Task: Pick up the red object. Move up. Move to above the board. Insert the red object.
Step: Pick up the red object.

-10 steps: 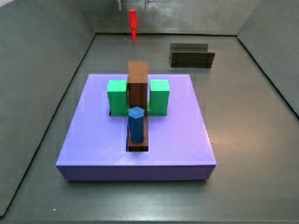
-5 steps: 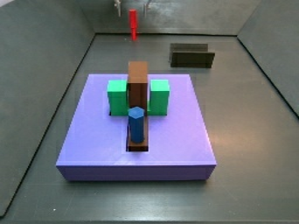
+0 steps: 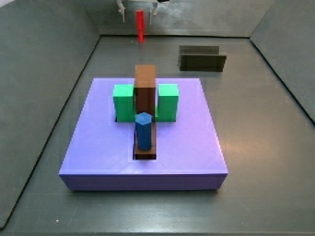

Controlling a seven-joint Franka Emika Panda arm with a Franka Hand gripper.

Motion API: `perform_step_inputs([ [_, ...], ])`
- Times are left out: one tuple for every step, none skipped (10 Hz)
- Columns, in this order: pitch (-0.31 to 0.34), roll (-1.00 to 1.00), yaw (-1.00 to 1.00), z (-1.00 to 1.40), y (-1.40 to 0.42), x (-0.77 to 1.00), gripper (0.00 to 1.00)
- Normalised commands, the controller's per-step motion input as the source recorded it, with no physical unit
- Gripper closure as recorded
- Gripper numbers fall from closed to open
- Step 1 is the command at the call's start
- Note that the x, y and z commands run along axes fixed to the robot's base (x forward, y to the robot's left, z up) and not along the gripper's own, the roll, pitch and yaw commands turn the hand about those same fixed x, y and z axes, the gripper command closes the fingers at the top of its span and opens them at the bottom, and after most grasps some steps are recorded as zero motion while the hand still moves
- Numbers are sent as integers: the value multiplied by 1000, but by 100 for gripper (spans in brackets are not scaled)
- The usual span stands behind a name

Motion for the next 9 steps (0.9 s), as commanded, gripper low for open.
perform_step_inputs([
  [0,0,0,171,0,-49,0],
  [0,0,0,174,0,-49,0],
  [0,11,0,114,-11,-37,0],
  [0,1,0,0,0,-17,0],
  [0,0,0,0,0,0,0],
  [0,0,0,0,0,0,100],
  [0,0,0,0,0,0,100],
  [0,0,0,0,0,0,100],
  [0,0,0,0,0,0,100],
])
